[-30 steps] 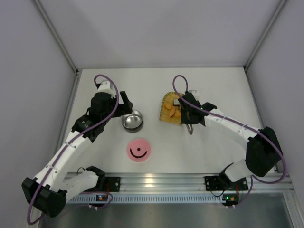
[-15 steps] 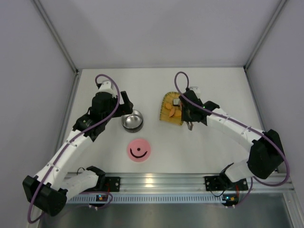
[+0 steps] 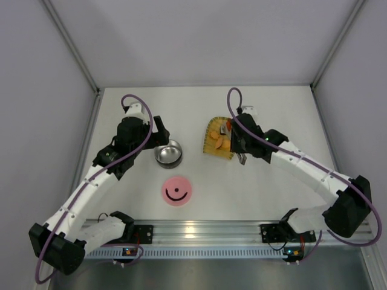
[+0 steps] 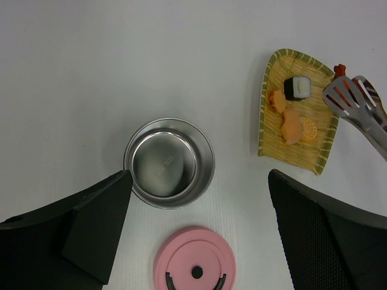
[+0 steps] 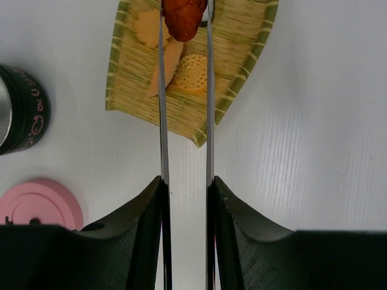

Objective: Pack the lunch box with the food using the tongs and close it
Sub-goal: Pick up the fake food from the plate, then place the fake food in the packing box.

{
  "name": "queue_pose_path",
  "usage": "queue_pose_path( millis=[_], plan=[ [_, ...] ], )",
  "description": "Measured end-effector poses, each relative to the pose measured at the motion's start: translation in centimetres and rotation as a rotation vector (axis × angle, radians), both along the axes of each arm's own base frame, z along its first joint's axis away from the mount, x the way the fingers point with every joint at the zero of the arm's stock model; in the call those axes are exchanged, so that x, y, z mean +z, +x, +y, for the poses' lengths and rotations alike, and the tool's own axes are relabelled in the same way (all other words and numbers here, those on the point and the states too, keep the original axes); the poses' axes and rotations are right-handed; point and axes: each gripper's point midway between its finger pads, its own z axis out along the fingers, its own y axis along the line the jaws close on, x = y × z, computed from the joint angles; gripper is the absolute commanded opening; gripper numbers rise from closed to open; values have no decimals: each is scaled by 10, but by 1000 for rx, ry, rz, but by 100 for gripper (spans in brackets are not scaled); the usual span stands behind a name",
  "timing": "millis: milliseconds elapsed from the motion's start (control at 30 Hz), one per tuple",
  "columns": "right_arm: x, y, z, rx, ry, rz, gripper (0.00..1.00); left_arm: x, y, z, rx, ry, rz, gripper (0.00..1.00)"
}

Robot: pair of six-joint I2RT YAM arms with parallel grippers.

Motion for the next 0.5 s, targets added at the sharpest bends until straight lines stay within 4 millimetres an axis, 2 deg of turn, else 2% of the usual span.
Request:
queue_pose_path(
  millis=[133, 333, 500],
  plan=[
    [15, -15, 27, 85, 17, -19, 18, -1, 1, 3, 22, 0, 1, 99],
    [39, -43, 80, 235, 70, -53, 18, -6, 10, 24, 174, 23, 0, 99],
    [33, -67, 125, 348, 73, -26, 18, -6, 17, 37, 273, 53, 13, 99]
  ],
)
